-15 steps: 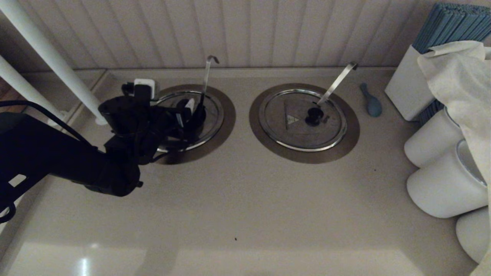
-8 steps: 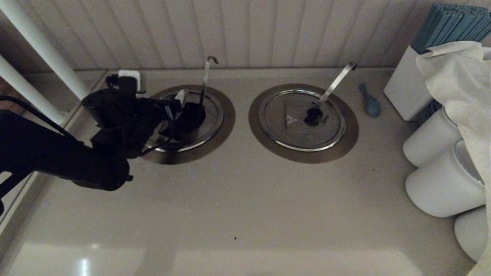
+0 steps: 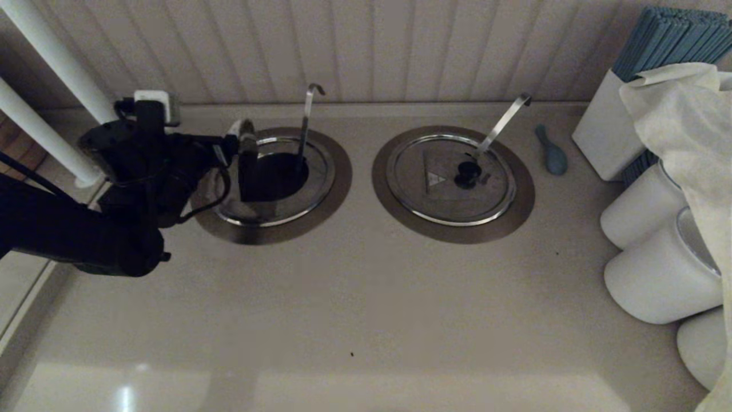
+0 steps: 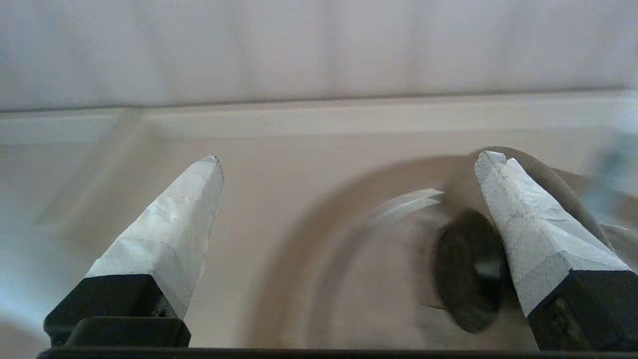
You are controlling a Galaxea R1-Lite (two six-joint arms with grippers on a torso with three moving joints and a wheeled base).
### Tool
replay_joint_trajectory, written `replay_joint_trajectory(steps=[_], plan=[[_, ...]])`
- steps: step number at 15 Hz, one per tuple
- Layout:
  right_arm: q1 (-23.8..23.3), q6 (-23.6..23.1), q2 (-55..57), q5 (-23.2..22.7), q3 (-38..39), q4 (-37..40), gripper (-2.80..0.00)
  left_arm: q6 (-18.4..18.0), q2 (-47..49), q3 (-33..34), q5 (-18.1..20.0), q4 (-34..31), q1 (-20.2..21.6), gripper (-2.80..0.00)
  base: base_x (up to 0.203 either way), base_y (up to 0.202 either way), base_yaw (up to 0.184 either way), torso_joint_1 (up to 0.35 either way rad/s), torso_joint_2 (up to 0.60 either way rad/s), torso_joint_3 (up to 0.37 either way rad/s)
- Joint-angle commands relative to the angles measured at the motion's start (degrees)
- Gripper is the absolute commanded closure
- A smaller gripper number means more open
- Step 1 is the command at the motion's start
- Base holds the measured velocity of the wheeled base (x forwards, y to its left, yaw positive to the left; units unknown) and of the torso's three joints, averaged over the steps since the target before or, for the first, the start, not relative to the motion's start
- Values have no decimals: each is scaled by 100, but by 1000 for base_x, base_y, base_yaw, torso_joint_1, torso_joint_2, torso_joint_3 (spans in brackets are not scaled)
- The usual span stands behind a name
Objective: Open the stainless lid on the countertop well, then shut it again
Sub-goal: Open the lid
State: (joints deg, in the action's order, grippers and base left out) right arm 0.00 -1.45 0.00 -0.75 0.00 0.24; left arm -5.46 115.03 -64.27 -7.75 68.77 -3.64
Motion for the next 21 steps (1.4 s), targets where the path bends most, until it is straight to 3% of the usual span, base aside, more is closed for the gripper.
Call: replay_joint_trajectory(steps=[1, 4, 10, 16, 21], plan=[[0, -4, 0, -4, 0, 2, -280, -7, -34, -6, 75, 23, 203, -280, 0, 0, 0, 0, 0, 0], [0, -4, 3, -4, 0, 2, -280, 2, -146, -33, 379, 23, 606, -280, 0, 0, 0, 0, 0, 0], [0, -4, 9, -4, 0, 2, -280, 10, -306, -203, 396, 14, 872, -280, 0, 0, 0, 0, 0, 0], [0, -4, 9, -10, 0, 2, -280, 20, -485, -516, 536, -143, 1559, -280, 0, 0, 0, 0, 0, 0], [0, -4, 7, -4, 0, 2, -280, 290, -765, -523, 608, -548, 1337, -280, 0, 0, 0, 0, 0, 0]])
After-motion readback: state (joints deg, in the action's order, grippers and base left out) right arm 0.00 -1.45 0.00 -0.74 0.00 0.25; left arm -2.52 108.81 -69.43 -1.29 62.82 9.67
